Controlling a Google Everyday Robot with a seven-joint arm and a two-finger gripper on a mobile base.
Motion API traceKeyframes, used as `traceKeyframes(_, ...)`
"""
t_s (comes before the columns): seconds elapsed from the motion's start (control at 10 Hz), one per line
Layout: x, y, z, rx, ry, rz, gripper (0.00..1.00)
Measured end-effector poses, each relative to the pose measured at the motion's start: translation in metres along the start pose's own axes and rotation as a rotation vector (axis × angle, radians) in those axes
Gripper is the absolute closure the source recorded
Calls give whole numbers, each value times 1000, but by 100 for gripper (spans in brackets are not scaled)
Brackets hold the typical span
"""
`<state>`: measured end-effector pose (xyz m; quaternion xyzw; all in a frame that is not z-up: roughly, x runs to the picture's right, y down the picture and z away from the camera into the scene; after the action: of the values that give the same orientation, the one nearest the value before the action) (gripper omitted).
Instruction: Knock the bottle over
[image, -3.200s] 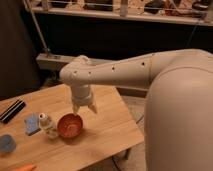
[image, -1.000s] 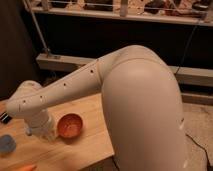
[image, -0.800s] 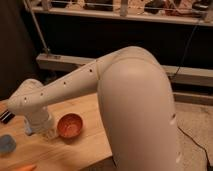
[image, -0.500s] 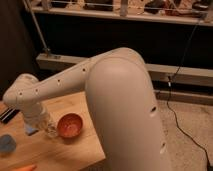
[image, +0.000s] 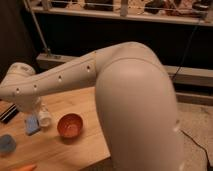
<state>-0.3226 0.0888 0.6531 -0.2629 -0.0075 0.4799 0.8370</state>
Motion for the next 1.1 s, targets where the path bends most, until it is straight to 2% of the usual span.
traceKeyframes(0.2,32,-39,-37,22,2,105,100)
traceKeyframes(0.3,45,-59,-48,36,7,159,100)
traceKeyframes(0.5,59,-81,-55,53,25,223,99)
traceKeyframes(0.6,63,-87,-54,55,41,243,95)
traceKeyframes(1.1,63,-84,-53,51,46,241,95)
